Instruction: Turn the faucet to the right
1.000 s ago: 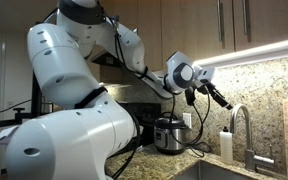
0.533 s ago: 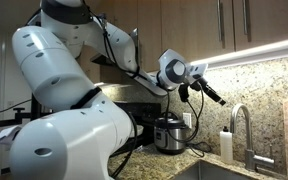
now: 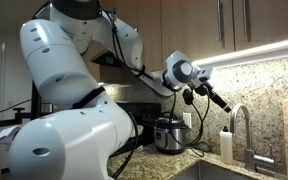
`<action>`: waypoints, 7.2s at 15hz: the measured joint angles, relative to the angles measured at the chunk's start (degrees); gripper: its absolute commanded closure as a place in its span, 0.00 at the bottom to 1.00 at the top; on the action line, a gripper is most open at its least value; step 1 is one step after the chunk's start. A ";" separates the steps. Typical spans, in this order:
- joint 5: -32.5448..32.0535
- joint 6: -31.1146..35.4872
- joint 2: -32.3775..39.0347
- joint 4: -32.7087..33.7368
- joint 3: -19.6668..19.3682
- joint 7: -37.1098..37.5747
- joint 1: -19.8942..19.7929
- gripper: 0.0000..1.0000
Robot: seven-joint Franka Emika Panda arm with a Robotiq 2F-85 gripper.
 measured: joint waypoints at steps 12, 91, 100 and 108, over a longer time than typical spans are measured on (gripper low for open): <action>-11.72 -5.53 10.56 7.07 -0.03 0.08 -4.06 0.00; -8.25 -0.93 -4.54 13.04 25.14 13.95 -36.02 0.00; -8.25 -0.93 -4.54 13.97 28.24 13.95 -41.64 0.00; -7.94 -0.97 -4.55 17.97 33.56 13.84 -48.81 0.00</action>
